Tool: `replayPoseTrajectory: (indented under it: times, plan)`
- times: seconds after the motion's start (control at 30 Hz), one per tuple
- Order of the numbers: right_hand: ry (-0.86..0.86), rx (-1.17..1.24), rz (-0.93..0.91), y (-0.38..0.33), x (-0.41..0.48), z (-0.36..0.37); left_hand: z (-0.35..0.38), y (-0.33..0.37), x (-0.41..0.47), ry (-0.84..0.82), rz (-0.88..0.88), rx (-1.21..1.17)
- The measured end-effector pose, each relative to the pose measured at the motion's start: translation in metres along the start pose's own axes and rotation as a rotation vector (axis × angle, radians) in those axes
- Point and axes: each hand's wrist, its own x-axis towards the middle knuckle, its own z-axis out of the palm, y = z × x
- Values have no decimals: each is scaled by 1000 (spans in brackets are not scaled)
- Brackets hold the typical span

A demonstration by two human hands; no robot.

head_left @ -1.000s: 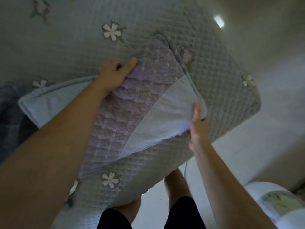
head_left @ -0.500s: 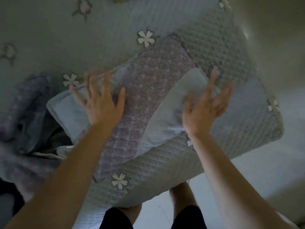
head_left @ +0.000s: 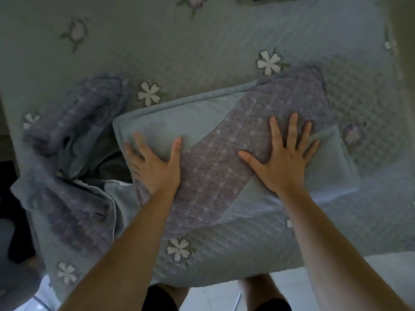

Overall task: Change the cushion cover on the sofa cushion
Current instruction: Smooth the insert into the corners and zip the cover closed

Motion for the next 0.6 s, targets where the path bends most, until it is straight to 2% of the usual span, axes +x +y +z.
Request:
replayPoseTrajectory:
  times: [0.07, 0.13, 0.17, 0.23, 0.3, 0.33, 0.37, 0.43, 0.5, 0.6]
  plan:
    - [30, 96, 188, -1, -21, 1, -6, 8, 1, -17, -193, -47]
    - [61, 228, 418, -14, -40, 4, -16, 24, 14, -94, -232, -85]
    - [55, 272, 434, -22, -47, 6, -21, 33, 21, -86, -164, -129]
    - [29, 302, 281, -36, -59, 9, -38, 51, 29, 47, 110, -185]
    - [4, 227, 80, -43, -62, 11, -49, 59, 29, 267, 356, -104]
    - [-27, 161, 28, -43, -60, 13, -49, 55, 27, 305, 430, 4]
    - [-69, 97, 10, -41, -57, 17, -43, 44, 23, 252, 488, 155]
    - [-144, -15, 15, -36, -49, 28, -25, 14, 21, -5, 574, 414]
    - [-189, -93, 14, -38, -39, 39, -3, -8, 34, -181, 561, 473]
    - [-214, -35, 27, -46, -16, 46, 22, -2, 69, -283, 524, 476]
